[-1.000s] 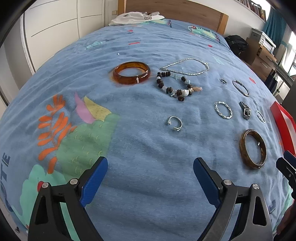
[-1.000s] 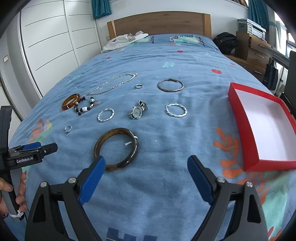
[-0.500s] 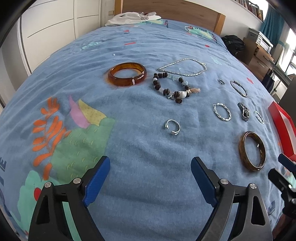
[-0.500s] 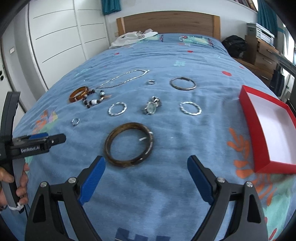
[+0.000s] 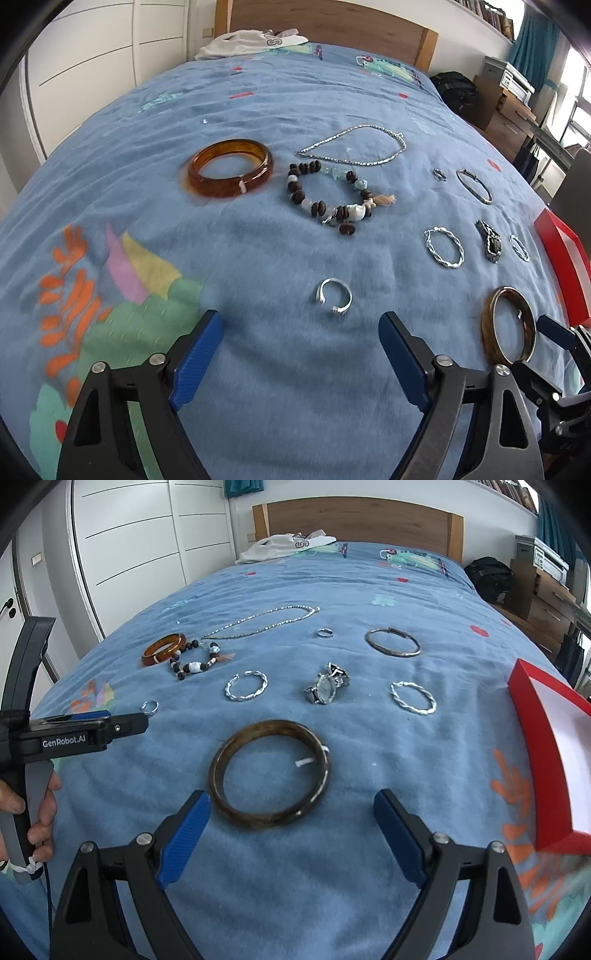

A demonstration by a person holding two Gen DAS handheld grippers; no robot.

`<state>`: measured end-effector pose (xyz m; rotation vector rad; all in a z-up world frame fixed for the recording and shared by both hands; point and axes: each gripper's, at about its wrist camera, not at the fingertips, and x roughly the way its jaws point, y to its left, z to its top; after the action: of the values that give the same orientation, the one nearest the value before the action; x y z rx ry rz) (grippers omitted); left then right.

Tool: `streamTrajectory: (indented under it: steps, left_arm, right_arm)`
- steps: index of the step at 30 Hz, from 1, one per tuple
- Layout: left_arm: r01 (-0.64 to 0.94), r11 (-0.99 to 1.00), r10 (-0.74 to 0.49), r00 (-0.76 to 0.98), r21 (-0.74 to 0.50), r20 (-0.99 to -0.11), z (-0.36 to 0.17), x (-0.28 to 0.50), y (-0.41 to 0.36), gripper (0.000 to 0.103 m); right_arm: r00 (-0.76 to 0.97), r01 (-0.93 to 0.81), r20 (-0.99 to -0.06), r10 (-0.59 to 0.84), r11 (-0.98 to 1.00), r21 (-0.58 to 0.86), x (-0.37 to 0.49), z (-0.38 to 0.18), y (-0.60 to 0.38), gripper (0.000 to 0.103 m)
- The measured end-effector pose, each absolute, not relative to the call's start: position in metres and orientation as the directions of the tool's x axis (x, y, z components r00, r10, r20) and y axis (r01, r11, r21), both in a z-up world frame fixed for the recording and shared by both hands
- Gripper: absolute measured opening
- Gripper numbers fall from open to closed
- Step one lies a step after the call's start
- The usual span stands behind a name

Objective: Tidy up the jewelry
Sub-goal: 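Grasp the dark brown bangle with the right tool while the left tool grasps the silver ring, then carry the dark brown bangle into the red box and open the right tool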

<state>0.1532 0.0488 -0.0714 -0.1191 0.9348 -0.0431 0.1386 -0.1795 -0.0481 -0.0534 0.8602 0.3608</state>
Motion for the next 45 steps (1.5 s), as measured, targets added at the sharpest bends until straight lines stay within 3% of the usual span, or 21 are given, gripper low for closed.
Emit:
streamTrajectory:
  steps: [13,19,25,28,33,35,45]
  left_arm:
    - [0.023,0.993,-0.108,0.606,-0.118,-0.788,-0.077,0.166,0.045,0.077]
    - [0.046,0.993,-0.114,0.616,-0.109,-0.779,-0.077,0.168,0.042,0.068]
    - [0.075,0.991,-0.131,0.616,-0.108,-0.777,-0.077,0.168,0.037,0.054]
    - [0.081,0.991,-0.136,0.614,-0.110,-0.778,-0.077,0.168,0.036,0.048]
    - [0.082,0.984,-0.177,0.597,-0.159,-0.782,-0.077,0.168,0.040,0.025]
    - [0.089,0.981,-0.192,0.590,-0.173,-0.784,-0.077,0.166,0.042,0.021]
    - [0.090,0.981,-0.193,0.582,-0.173,-0.790,-0.071,0.156,0.039,0.021]
  right_arm:
    - [0.586,-0.383,-0.745,0.319,0.919,0.092,0.158,-0.059,-0.162,0.090]
    - [0.583,-0.376,-0.746,0.324,0.921,0.106,0.159,-0.060,-0.164,0.087]
    - [0.588,-0.361,-0.746,0.313,0.927,0.104,0.160,-0.061,-0.165,0.078]
    - [0.585,-0.362,-0.747,0.317,0.926,0.109,0.161,-0.061,-0.165,0.078]
    - [0.576,-0.365,-0.750,0.325,0.923,0.120,0.162,-0.060,-0.168,0.077]
    - [0.574,-0.366,-0.751,0.326,0.923,0.121,0.162,-0.059,-0.168,0.077]
    - [0.573,-0.358,-0.753,0.324,0.925,0.126,0.157,-0.049,-0.173,0.077]
